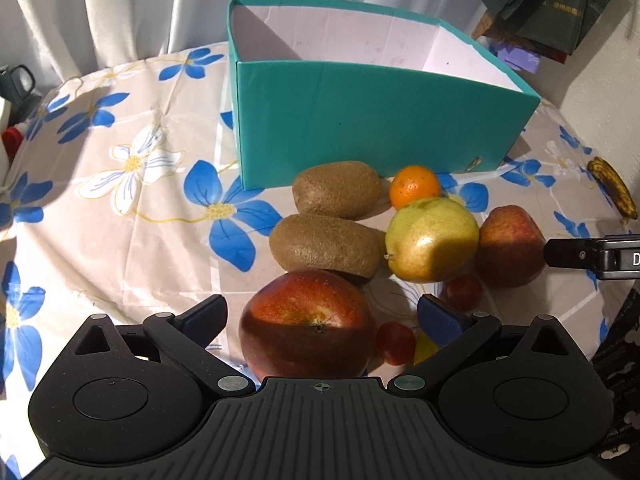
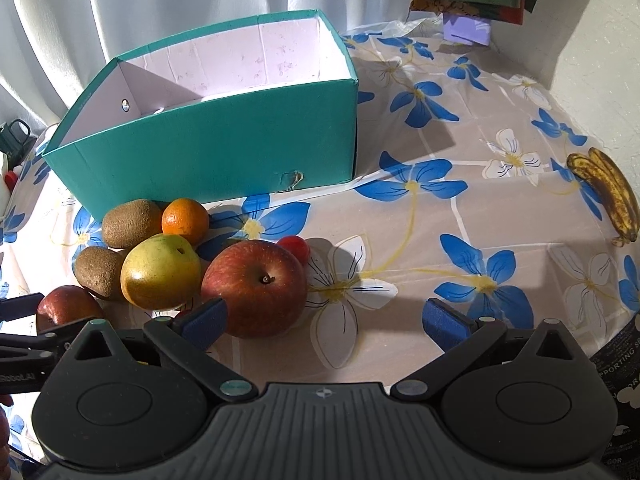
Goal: Organize fruits
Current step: 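Close left tool on the dark red apple while right tool grasps the red apple, then carry the dark red apple into the teal box and open left tool while right tool lifts its apple, then lower the red apple into the teal box and open right tool while left tool withdraws, then move left tool to the yellow-green pear and grasp it while right tool returns to the fruit, then lift the pear with left tool while right tool grasps a cherry tomato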
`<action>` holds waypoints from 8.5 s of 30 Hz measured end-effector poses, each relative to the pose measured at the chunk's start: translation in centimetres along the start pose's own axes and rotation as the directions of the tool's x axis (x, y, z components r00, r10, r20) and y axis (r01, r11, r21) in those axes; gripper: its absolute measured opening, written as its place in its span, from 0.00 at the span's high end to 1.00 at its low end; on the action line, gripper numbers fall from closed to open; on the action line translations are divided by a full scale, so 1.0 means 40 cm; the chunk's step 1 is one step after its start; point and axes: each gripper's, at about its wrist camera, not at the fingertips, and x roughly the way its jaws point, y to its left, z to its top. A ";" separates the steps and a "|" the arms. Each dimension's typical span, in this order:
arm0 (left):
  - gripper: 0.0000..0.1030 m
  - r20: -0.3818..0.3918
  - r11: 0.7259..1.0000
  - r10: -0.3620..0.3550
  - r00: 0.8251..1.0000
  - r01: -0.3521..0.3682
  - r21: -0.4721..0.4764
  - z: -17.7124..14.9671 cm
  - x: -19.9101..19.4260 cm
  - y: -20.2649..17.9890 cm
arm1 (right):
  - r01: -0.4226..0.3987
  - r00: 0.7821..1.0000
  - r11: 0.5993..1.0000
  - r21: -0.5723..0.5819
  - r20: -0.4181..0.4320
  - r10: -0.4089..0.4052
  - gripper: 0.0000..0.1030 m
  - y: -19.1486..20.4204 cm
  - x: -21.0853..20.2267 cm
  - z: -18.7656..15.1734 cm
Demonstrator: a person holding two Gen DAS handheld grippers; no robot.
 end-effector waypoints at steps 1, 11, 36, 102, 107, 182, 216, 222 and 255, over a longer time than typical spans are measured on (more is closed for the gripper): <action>0.00 -0.009 1.000 -0.008 1.000 0.008 -0.003 0.000 0.005 0.001 | -0.003 1.000 1.000 -0.001 -0.001 0.003 0.00 0.001 0.003 0.002; 0.15 -0.083 0.999 0.016 0.996 -0.019 -0.035 0.019 0.050 0.033 | -0.002 1.000 1.000 -0.001 -0.006 0.002 0.00 0.006 0.016 0.020; 0.25 -0.052 0.996 -0.012 0.999 0.008 -0.085 0.052 -0.017 0.029 | -0.150 0.964 0.976 -0.160 0.196 0.180 0.00 0.026 -0.007 -0.009; 0.66 -0.002 0.978 0.205 0.979 -0.205 0.039 0.450 0.195 -0.116 | -0.149 0.952 0.984 0.095 0.283 0.117 0.30 -0.071 -0.026 0.025; 0.12 0.037 0.978 0.207 0.978 -0.207 0.017 0.437 0.180 -0.109 | -0.146 0.947 0.985 0.091 0.300 0.113 0.30 -0.069 -0.035 0.034; 0.00 -0.040 0.951 0.210 0.977 -0.214 -0.224 0.170 -0.020 0.017 | -0.088 0.694 0.981 -0.173 0.696 0.185 0.00 0.060 -0.184 0.158; 0.00 0.007 0.998 0.060 0.998 -0.060 -0.025 -0.048 -0.080 -0.129 | -0.185 0.909 0.982 -0.029 0.376 0.182 0.00 -0.014 -0.137 -0.087; 0.00 0.011 1.000 0.014 1.000 -0.014 -0.013 -0.044 -0.094 -0.138 | -0.193 0.907 0.980 -0.051 0.373 0.197 0.00 -0.005 -0.133 -0.082; 0.38 -0.119 1.000 0.003 0.993 -0.003 0.002 -0.048 0.015 -0.204 | -0.200 0.933 0.976 -0.090 0.288 0.218 0.00 -0.013 -0.079 -0.096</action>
